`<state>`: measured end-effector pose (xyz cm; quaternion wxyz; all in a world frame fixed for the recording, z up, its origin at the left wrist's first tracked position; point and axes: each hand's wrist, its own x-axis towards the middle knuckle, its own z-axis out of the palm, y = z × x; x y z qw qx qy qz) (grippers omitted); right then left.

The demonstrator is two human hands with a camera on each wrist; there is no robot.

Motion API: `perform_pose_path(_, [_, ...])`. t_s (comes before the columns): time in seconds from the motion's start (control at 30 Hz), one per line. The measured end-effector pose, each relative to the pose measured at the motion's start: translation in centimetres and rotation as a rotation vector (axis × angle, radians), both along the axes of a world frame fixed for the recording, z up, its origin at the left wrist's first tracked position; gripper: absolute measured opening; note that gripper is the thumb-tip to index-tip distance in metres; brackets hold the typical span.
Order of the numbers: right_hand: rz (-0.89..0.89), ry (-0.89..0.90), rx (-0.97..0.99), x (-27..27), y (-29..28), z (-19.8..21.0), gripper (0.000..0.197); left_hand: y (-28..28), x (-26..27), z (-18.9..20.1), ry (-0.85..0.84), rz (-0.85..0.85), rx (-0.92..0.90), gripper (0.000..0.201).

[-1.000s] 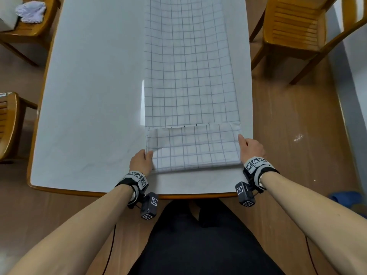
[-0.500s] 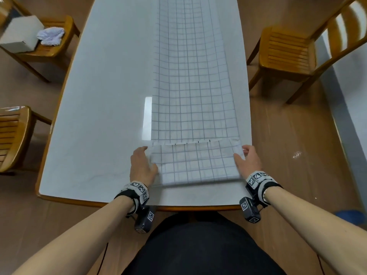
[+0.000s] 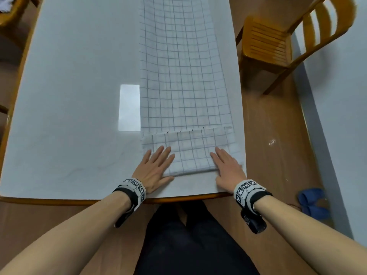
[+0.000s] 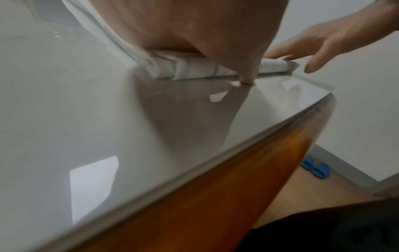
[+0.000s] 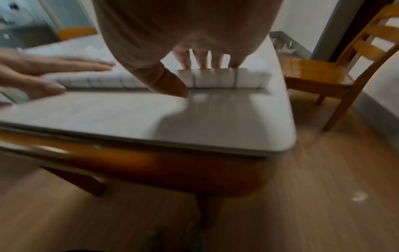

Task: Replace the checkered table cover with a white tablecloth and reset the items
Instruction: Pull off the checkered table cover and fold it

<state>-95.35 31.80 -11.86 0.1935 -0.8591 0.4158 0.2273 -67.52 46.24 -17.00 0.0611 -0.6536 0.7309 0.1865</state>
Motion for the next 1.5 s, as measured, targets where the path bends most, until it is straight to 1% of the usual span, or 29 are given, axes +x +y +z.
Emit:
perform_pose_path(0.07, [0.04, 0.113, -0.07, -1.4, -0.4, -0.1, 0.09, 0.3, 1.4, -0.3, -0.028, -0.006, 0.021, 0.088])
perform_pose_path(0.13, [0.015, 0.172, -0.123, -2.6, -1.0, -0.3, 0.091, 0.4, 2.6, -0.4, -0.043, 0.009, 0.018, 0.094])
perform_pose_path(0.27, [-0.063, 0.172, -0.178, -3.7, -1.2, -0.9, 0.091, 0.7, 3.2, 0.2, -0.037, 0.074, -0.001, 0.097])
perform_pose_path(0.33, [-0.037, 0.152, -0.215, -4.1, -1.2, -1.3, 0.091, 1.0, 3.1, 0.9, -0.048, 0.071, 0.004, 0.095])
perform_pose_path(0.43, [0.0, 0.094, -0.263, -4.9, -1.2, -1.9, 0.084, 1.4, 2.2, 2.0, -0.114, 0.056, -0.003, 0.086])
perform_pose_path(0.53, [0.009, 0.013, -0.289, -5.8, -1.2, -2.1, 0.072, 1.7, 1.2, 3.2, -0.151, 0.138, -0.049, 0.075])
perform_pose_path(0.6, [0.018, -0.029, -0.309, -6.3, -1.0, -1.7, 0.067, 1.8, 0.8, 4.3, -0.12, 0.194, -0.051, 0.073])
perform_pose_path(0.67, [0.018, -0.067, -0.313, -6.8, -0.7, -0.6, 0.06, 2.4, 0.3, 5.3, -0.086, 0.215, -0.031, 0.071])
perform_pose_path(0.8, [0.074, -0.134, -0.321, -8.7, 0.4, 1.9, 0.05, 4.1, -0.7, 7.4, -0.054, 0.189, -0.014, 0.07])
perform_pose_path(0.9, [0.16, -0.131, -0.286, -10.6, 1.8, 2.7, 0.047, 6.0, -2.0, 9.1, -0.024, 0.158, -0.005, 0.069])
perform_pose_path(0.97, [0.158, -0.173, -0.245, -11.8, 2.6, 2.9, 0.044, 7.4, -2.7, 9.7, 0.012, 0.177, -0.003, 0.069])
perform_pose_path(1.03, [0.102, -0.27, -0.206, -12.7, 3.1, 3.2, 0.04, 8.7, -3.0, 9.9, 0.092, 0.266, -0.02, 0.069])
perform_pose_path(1.07, [0.055, -0.325, -0.185, -13.0, 3.2, 3.4, 0.037, 9.1, -3.0, 10.1, 0.149, 0.315, -0.041, 0.065])
perform_pose_path(1.13, [-0.036, -0.426, -0.142, -13.5, 3.0, 3.9, 0.028, 9.3, -3.0, 10.5, 0.268, 0.398, -0.12, 0.046])
perform_pose_path(1.17, [-0.074, -0.449, -0.114, -13.5, 2.7, 4.3, 0.026, 9.2, -3.1, 10.8, 0.334, 0.454, -0.167, 0.037])
perform_pose_path(1.23, [-0.137, -0.463, -0.07, -13.0, 1.6, 5.3, 0.025, 8.4, -3.4, 11.8, 0.451, 0.588, -0.233, 0.023])
perform_pose_path(1.3, [-0.221, -0.505, -0.052, -12.1, 0.2, 6.3, 0.03, 7.2, -3.7, 12.8, 0.521, 0.703, -0.268, 0.013])
perform_pose_path(1.4, [-0.376, -0.625, -0.02, -10.2, -2.2, 8.1, 0.033, 5.2, -2.6, 13.1, 0.592, 0.861, -0.307, 0.013])
perform_pose_path(1.47, [-0.45, -0.704, 0.019, -8.6, -3.9, 9.2, 0.032, 3.7, -1.4, 12.8, 0.686, 0.956, -0.316, 0.014])
perform_pose_path(1.5, [-0.484, -0.749, 0.043, -7.8, -4.7, 9.5, 0.031, 2.9, -0.9, 12.7, 0.725, 0.998, -0.324, 0.017])
